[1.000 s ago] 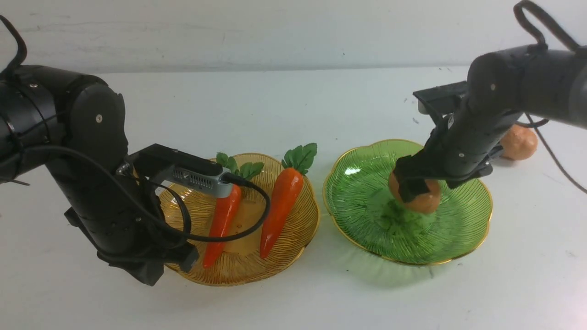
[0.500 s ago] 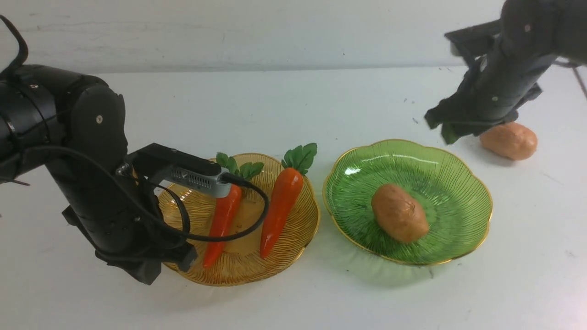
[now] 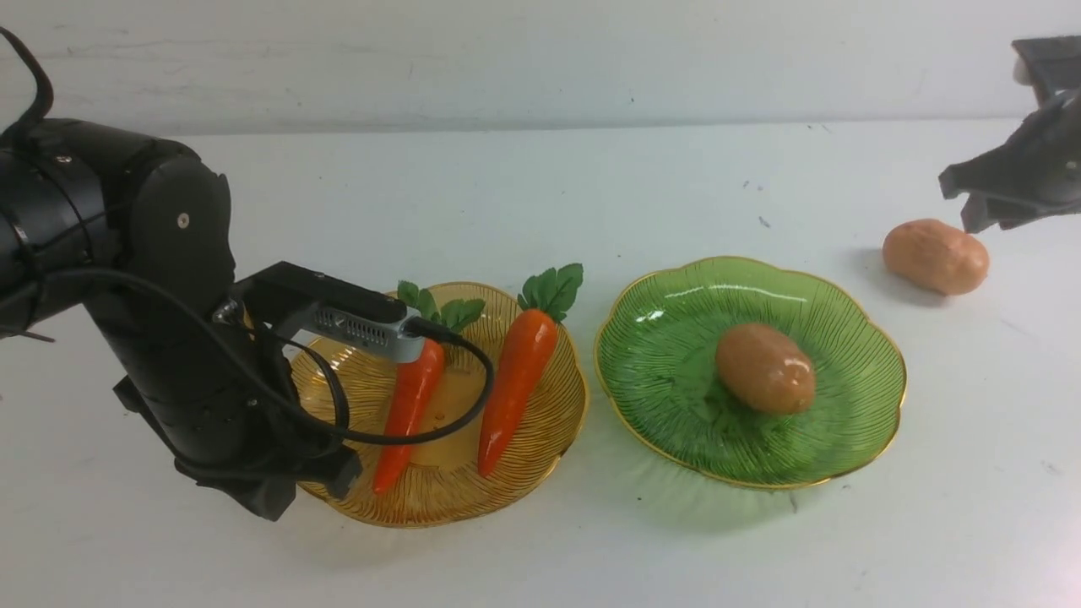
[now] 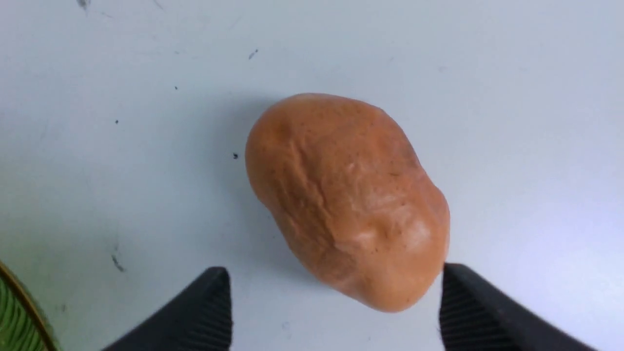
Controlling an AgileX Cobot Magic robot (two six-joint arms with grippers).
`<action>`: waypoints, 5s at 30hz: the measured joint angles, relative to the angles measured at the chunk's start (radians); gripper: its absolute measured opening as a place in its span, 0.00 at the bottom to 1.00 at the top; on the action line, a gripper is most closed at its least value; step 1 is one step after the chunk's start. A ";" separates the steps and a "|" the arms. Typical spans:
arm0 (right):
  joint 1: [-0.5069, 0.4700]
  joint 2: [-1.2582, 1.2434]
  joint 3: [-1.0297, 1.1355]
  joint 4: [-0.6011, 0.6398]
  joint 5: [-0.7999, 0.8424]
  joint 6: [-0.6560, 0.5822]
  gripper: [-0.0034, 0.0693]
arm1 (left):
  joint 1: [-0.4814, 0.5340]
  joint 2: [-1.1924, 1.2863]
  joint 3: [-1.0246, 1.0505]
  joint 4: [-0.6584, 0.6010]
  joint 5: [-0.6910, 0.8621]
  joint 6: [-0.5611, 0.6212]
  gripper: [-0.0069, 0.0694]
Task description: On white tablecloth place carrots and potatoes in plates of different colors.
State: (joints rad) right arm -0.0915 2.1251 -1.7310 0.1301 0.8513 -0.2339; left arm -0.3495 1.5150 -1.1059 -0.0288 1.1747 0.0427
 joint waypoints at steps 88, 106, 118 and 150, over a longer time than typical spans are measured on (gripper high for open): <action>0.305 -0.232 0.186 0.087 0.327 0.170 0.94 | 0.000 0.000 0.000 0.009 -0.011 -0.052 0.10; 0.305 -0.343 0.145 0.030 0.382 0.224 0.86 | 0.000 0.000 0.000 0.009 -0.011 -0.052 0.10; 0.305 -0.989 0.423 -0.024 0.398 0.214 0.17 | 0.000 0.000 0.000 0.009 -0.011 -0.052 0.10; 0.305 -2.002 1.356 -0.029 -0.463 0.172 0.03 | 0.000 0.000 0.000 0.009 0.001 -0.052 0.10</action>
State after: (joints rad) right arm 0.2130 0.1229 -0.3748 0.1013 0.3880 -0.0622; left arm -0.3495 1.5150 -1.1059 -0.0194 1.1758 -0.0090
